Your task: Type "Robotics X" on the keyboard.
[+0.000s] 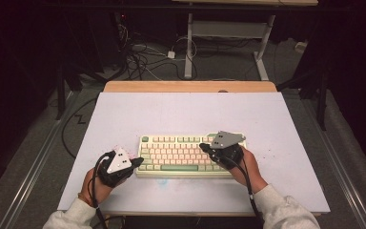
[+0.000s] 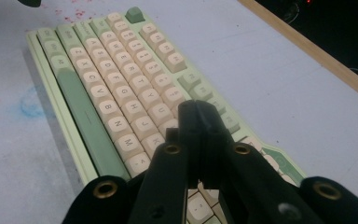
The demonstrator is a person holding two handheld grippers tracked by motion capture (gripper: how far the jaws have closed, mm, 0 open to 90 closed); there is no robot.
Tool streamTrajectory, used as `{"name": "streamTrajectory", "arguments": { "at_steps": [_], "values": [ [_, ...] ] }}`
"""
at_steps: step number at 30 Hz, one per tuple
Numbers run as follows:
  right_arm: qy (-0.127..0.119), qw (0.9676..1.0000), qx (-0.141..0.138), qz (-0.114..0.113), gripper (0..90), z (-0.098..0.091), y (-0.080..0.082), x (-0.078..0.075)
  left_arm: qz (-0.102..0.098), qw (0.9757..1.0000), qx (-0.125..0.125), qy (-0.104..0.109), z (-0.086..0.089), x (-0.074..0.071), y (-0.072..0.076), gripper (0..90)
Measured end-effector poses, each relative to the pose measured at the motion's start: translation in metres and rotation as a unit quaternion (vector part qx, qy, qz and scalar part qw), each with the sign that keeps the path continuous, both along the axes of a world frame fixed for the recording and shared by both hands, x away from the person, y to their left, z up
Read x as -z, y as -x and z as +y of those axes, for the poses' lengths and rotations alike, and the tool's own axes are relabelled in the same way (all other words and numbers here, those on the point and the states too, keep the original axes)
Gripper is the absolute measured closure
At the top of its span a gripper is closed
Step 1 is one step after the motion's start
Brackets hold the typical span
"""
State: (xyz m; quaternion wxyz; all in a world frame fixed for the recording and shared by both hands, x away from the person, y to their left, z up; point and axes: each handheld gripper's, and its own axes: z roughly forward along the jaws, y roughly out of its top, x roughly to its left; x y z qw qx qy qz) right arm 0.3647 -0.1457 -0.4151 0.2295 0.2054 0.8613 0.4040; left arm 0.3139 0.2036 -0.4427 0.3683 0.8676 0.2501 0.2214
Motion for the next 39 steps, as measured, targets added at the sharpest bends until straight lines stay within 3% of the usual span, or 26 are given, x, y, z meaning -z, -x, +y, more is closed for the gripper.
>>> {"name": "streamTrajectory", "arguments": {
  "at_steps": [18, 39],
  "values": [
    [-0.016, 0.9998, -0.002, -0.013, 90.0, -0.016, 0.017, -0.008, -0.006, 1.0, 0.008, -0.001, -0.008, -0.005, -0.003, 88.0],
    [-0.007, 0.9999, 0.006, -0.009, 90.0, -0.03, 0.025, -0.006, 0.012, 0.9991, 0.039, -0.01, -0.046, -0.013, -0.02, 88.0]
  ]
}}
